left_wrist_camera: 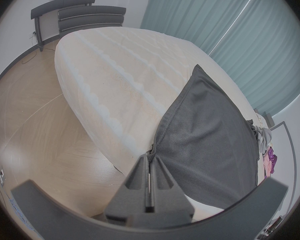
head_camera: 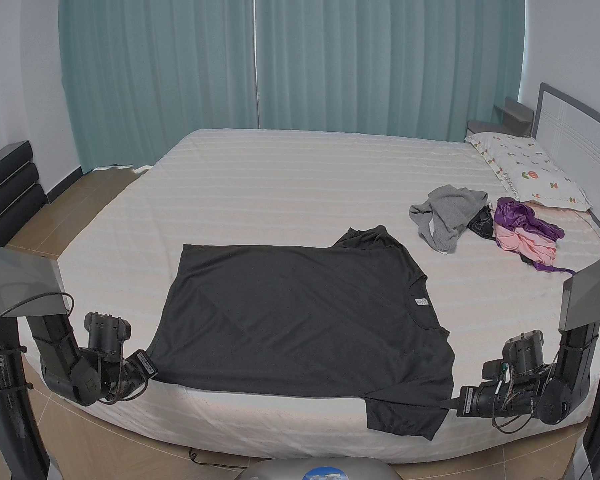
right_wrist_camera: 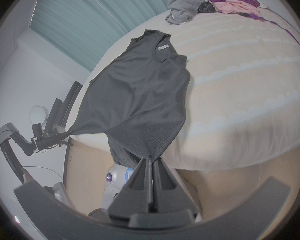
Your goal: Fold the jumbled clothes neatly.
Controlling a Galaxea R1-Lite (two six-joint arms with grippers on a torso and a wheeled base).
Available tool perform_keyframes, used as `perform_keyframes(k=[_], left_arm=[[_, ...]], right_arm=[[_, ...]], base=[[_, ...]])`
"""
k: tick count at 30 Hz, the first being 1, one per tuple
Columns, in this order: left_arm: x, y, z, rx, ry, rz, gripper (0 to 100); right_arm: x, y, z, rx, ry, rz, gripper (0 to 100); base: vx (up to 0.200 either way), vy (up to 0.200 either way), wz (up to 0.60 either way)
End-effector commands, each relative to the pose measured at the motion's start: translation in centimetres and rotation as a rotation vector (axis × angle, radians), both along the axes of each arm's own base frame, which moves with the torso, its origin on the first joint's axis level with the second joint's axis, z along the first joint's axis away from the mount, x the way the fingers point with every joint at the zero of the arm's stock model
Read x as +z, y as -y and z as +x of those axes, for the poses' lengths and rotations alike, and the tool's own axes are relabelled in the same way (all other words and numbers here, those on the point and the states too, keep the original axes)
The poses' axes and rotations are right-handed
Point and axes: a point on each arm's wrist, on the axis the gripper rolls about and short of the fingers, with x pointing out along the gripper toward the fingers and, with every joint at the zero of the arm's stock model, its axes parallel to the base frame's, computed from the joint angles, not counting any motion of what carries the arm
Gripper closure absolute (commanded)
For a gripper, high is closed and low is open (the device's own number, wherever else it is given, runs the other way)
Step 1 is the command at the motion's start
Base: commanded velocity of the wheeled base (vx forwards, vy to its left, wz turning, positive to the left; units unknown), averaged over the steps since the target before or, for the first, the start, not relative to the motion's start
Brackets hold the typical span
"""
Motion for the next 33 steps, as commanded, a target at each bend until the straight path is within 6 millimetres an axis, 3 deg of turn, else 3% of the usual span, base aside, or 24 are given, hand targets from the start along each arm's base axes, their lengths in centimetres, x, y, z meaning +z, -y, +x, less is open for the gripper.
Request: perform_keyframes(k=[1,13,33], left_arm=[[0.1,-0.1,-0.1,0.002,0.003,0.004,100],[0.1,-0.1,-1.1,-0.064,-0.034,0.060,100],[-0.4,0.0,-2.1,-0.114,-0.073,0.094,100]], right_arm=[[0.1,0.1,-0.6,0.012,-0.016,0.008,100],[0.0,0.5,-2.8,0.075,-0.030,-0.007,100],[-0.1,0.7,-3.6,0.119,-0.083,-0.045,100]], base=[[0.000,0.000,0.00],[0.000,0.000,0.00],[0.000,0.000,0.00]])
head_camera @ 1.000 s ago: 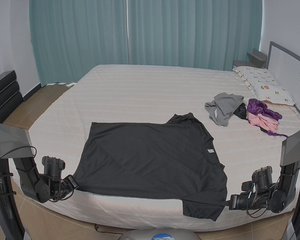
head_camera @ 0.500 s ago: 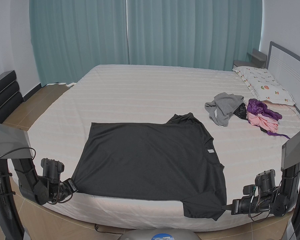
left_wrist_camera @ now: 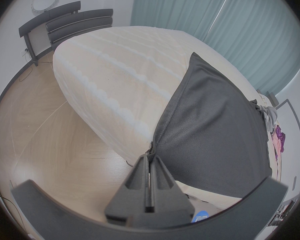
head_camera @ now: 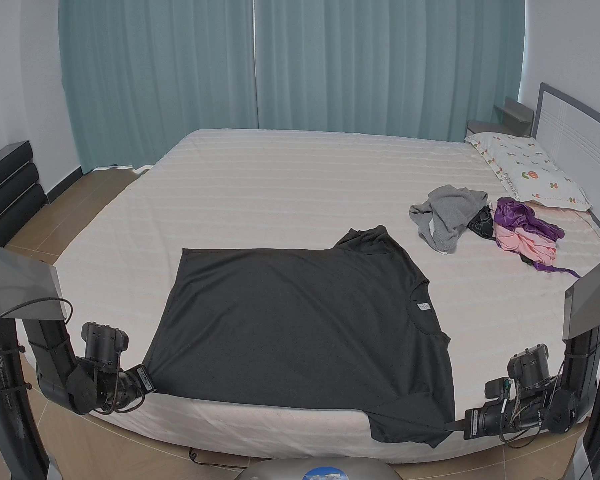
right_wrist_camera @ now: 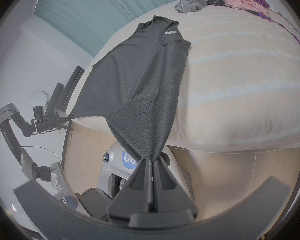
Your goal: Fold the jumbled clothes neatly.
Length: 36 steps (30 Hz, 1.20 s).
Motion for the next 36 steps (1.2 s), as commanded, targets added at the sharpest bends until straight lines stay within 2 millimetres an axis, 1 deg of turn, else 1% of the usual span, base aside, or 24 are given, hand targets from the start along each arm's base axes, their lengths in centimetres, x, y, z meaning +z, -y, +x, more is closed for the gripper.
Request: perform_keyframes(k=[1,5,7,12,18,24,29,33,36], left_arm=[[-0.3,0.2,0.0,-0.005,-0.004,0.001,100],[-0.4,0.3,0.1,-0.006,0.005,-0.001,100],[-0.3,0.3,-0.2,-0.009,0.004,-0.004,100],[-0.3,0.7,-0.5,-0.027,0.001,-0.005,100],[-0.3,0.7,-0.6,-0.028,-0.007,0.000,100],[-0.5,0.5,-1.9,-0.094,-0.057,0.051,100],[-0.5,0.3,-2.2,-0.101,-0.067,0.059,100],[-0.2,0.2,-3.3,-0.150,-0.091,0.095,100],[-0.1,0.0,-3.8,-0.169,-0.107,0.109,100]], right_arm=[[0.2,0.2,-0.5,-0.003,-0.016,-0.006,100],[0.8,0.7,-0.4,-0.032,0.008,0.002,100],[0.9,0.9,-0.4,-0.040,0.008,0.004,100],[0.8,0.8,-0.7,-0.015,-0.013,-0.007,100],[0.7,0.8,-1.0,0.003,-0.032,-0.019,100],[1.1,0.9,-1.7,0.052,-0.051,-0.044,100],[1.1,1.0,-1.7,0.053,-0.052,-0.047,100],[1.3,1.0,-1.9,0.058,-0.057,-0.052,100],[1.5,1.1,-2.1,0.064,-0.064,-0.058,100]], base=[[0.000,0.000,0.00],[0.000,0.000,0.00],[0.000,0.000,0.00],[0.000,0.000,0.00],[0.000,0.000,0.00],[0.000,0.000,0.00],[0.000,0.000,0.00],[0.000,0.000,0.00],[0.000,0.000,0.00]])
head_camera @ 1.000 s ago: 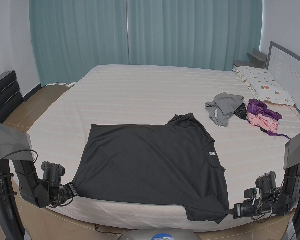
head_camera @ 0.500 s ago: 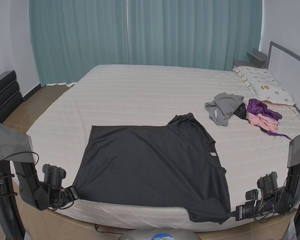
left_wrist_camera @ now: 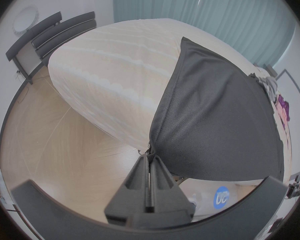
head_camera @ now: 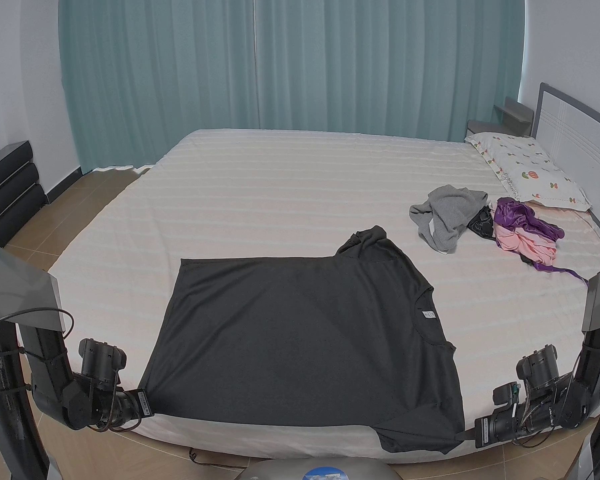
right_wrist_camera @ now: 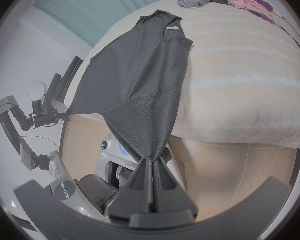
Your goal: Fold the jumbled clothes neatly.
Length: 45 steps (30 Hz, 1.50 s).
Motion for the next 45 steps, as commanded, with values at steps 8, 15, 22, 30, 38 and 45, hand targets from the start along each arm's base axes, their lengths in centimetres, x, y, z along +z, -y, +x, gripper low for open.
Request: perform_keyframes(k=[8,15,22,30,38,45], left_arm=[[0.2,-0.3,-1.8,-0.047,-0.055,0.063,100],[1.5,-0.3,-0.5,-0.026,0.046,0.055,100],[4.1,-0.3,2.0,0.054,0.216,0.002,100],[5.3,-0.4,3.7,0.098,0.301,0.023,100],[6.0,-0.1,2.6,0.102,0.307,0.011,100],[5.4,-0.2,1.1,0.102,0.256,0.012,100]], right_arm=[[0.8,0.3,-1.3,0.083,-0.004,-0.044,100],[1.3,0.2,-0.3,0.073,0.106,-0.027,100],[2.3,0.0,1.6,-0.048,0.261,0.009,100],[3.3,-0.1,3.1,-0.107,0.369,0.024,100],[4.0,-0.1,2.8,-0.128,0.425,0.056,100],[5.1,0.3,2.5,-0.181,0.450,0.091,100]], base=[[0.000,0.000,0.00],[0.000,0.000,0.00],[0.000,0.000,0.00],[0.000,0.000,0.00],[0.000,0.000,0.00],[0.000,0.000,0.00]])
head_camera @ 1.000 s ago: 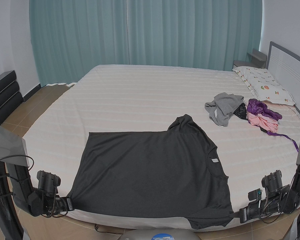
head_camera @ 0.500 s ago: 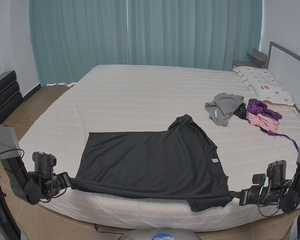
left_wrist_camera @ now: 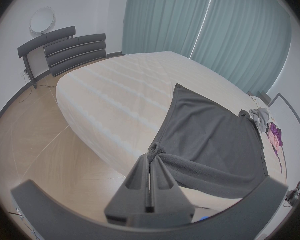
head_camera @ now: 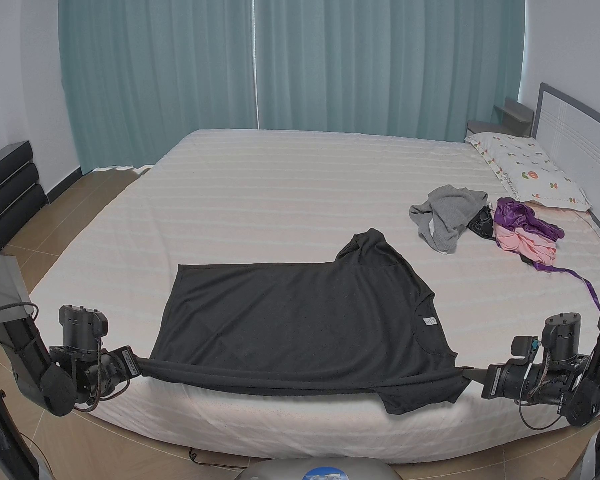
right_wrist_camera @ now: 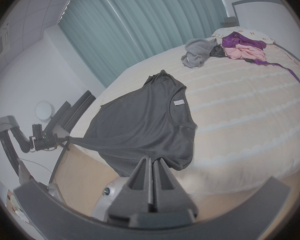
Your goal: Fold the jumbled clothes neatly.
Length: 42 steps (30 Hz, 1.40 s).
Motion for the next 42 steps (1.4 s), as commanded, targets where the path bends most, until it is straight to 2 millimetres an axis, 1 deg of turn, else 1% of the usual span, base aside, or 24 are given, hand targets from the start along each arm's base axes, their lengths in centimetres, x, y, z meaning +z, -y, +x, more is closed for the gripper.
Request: perform_keyframes(k=[1,5,8,13,17,19,20,21,24,26,29,35,42], left_arm=[[0.0,0.0,-0.7,0.000,-0.011,-0.002,100],[-0.3,0.0,-1.1,0.007,-0.032,-0.013,100],[-0.4,0.3,-1.4,0.014,-0.034,-0.032,100],[-0.2,0.3,-1.4,0.013,-0.026,-0.029,100],[-0.2,0.4,-0.8,0.012,-0.013,-0.028,100],[0.1,0.4,0.0,0.013,0.015,-0.032,100],[0.1,0.4,0.0,0.013,0.015,-0.032,100],[0.4,0.5,0.7,0.013,0.038,-0.033,100],[0.8,0.5,1.4,0.009,0.059,-0.033,100],[1.1,0.6,2.2,0.010,0.070,-0.032,100],[1.5,0.6,3.0,0.013,0.065,-0.032,100],[2.2,0.6,3.8,0.014,0.076,-0.033,100],[1.7,0.7,3.9,0.013,0.049,-0.032,100]], right_arm=[[0.9,0.3,-0.6,-0.024,0.019,0.021,100],[0.9,0.2,-1.2,-0.012,-0.026,0.013,100],[1.4,0.3,-1.6,-0.011,-0.030,0.016,100],[1.7,0.3,-1.7,-0.014,-0.013,0.015,100],[1.4,0.3,-1.4,-0.013,-0.017,0.016,100],[1.1,0.2,-0.9,-0.014,-0.025,0.015,100],[1.1,0.2,-0.9,-0.014,-0.025,0.015,100],[0.9,0.2,-0.2,-0.020,-0.021,0.015,100],[0.8,0.1,0.7,-0.023,-0.013,0.016,100],[0.8,0.0,1.9,-0.027,0.007,0.019,100],[0.8,-0.1,3.0,-0.032,0.028,0.022,100],[1.1,-0.2,3.8,-0.033,0.058,0.026,100],[0.9,-0.2,4.1,-0.032,0.054,0.024,100]], base=[[0.000,0.000,0.00],[0.000,0.000,0.00],[0.000,0.000,0.00],[0.000,0.000,0.00],[0.000,0.000,0.00],[0.000,0.000,0.00],[0.000,0.000,0.00],[0.000,0.000,0.00],[0.000,0.000,0.00],[0.000,0.000,0.00],[0.000,0.000,0.00],[0.000,0.000,0.00],[0.000,0.000,0.00]])
